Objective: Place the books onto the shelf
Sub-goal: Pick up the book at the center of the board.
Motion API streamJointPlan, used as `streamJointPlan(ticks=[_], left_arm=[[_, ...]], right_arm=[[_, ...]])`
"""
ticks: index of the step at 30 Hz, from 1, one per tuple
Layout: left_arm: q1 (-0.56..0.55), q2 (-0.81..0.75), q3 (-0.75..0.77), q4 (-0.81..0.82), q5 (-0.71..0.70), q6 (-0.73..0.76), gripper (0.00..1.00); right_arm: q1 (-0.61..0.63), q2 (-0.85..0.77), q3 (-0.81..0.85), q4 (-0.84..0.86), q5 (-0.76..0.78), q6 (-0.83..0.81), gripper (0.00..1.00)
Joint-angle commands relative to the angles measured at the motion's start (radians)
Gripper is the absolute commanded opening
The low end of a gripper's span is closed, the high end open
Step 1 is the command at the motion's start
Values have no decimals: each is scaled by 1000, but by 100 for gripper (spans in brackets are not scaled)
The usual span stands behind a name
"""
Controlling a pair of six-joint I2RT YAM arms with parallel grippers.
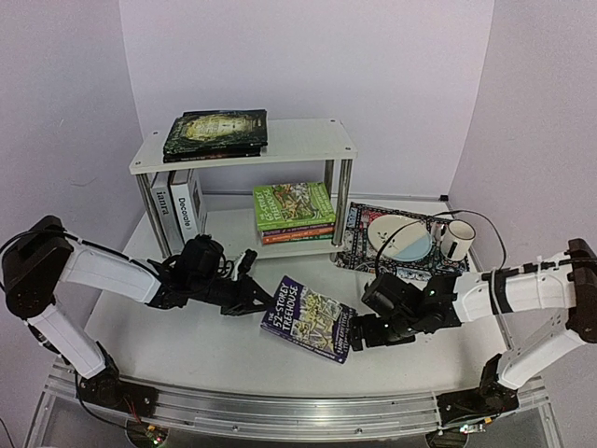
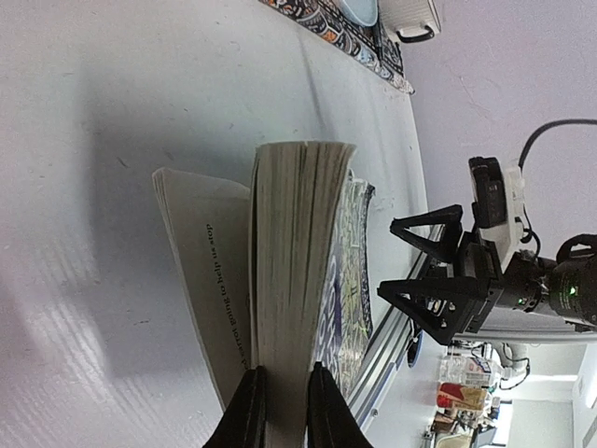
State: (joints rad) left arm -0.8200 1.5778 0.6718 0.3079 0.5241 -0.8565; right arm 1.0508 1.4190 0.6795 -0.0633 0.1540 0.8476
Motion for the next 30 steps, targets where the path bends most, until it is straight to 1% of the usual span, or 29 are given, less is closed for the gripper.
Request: streamJointPlan(ticks=[1, 3, 6, 10, 11, 15, 21, 25, 29, 30], left_arm=[[34, -95, -27, 104, 40, -16, 0], [43, -115, -43, 103, 38, -21, 0], [48, -131, -57, 102, 37, -22, 0], [49, -129, -60, 100, 44, -22, 0], [50, -128, -61, 100, 44, -22, 0], [50, -127, -60, 97, 42, -22, 0], [50, -120, -51, 91, 37, -16, 0], [50, -101, -36, 89, 44, -16, 0], [51, -117, -45, 86, 32, -20, 0], [52, -125, -51, 85, 28, -22, 0]], right_arm=[[5, -49, 60, -157, 96, -152, 98], [8, -76, 77, -170, 122, -201, 98], [28, -114, 118, -208, 203, -278, 98], [111, -130, 198, -242, 355, -385, 98], [131, -127, 212, -226, 362, -423, 98], [142, -107, 244, -161, 283, -521, 98], [142, -48, 353, -148, 198, -531, 98], [142, 39, 436, -181, 182, -545, 98], [149, 62, 480, -223, 85, -621, 98], [166, 61, 477, -220, 117, -635, 98]])
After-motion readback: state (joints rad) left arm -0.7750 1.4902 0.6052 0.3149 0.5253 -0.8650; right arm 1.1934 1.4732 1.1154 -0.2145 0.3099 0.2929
